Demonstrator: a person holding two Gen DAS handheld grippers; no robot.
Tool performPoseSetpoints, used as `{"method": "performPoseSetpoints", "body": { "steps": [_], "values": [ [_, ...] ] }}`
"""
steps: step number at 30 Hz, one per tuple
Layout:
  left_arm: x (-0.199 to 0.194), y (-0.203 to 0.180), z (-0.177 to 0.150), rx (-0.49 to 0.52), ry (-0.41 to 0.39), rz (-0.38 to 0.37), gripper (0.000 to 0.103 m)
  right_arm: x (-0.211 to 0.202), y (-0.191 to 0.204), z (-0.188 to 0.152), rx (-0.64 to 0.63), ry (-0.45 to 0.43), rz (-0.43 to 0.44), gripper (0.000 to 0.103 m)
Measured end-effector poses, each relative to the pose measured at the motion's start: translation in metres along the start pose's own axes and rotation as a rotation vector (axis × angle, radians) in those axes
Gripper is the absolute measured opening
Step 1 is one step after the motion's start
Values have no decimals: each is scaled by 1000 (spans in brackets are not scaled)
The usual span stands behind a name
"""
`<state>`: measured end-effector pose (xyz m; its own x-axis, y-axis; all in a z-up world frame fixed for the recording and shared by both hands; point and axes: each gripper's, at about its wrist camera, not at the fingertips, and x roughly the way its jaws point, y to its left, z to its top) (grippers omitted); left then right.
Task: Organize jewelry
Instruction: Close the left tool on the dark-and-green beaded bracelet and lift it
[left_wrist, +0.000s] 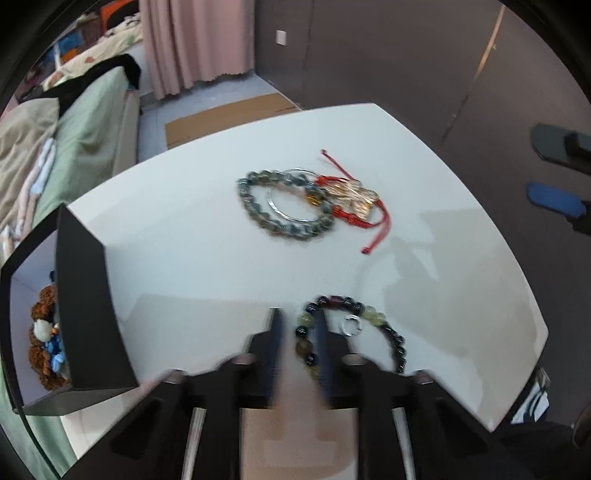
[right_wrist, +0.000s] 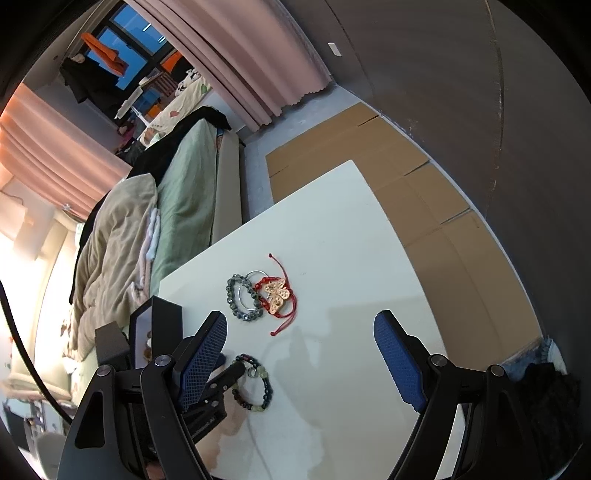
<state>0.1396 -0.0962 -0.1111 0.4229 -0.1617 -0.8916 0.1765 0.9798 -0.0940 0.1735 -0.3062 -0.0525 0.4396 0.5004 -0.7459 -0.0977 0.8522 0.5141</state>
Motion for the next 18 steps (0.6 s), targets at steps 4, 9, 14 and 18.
{"method": "performPoseSetpoints", "body": {
  "steps": [4,9,14,18],
  "values": [
    [0,3,1,0,0,-13,8,5,3,1,-8,8,-3,82],
    [-15,14,8,-38,-46,-73,8,12,6,3,-5,13,2,82],
    [-36,30,19,-96,-113,-144,8,25,11,7,8,21,27,81],
    [-54,39,27,-121,-167,-172,8,39,22,11,0,35,62,71]
  ]
}}
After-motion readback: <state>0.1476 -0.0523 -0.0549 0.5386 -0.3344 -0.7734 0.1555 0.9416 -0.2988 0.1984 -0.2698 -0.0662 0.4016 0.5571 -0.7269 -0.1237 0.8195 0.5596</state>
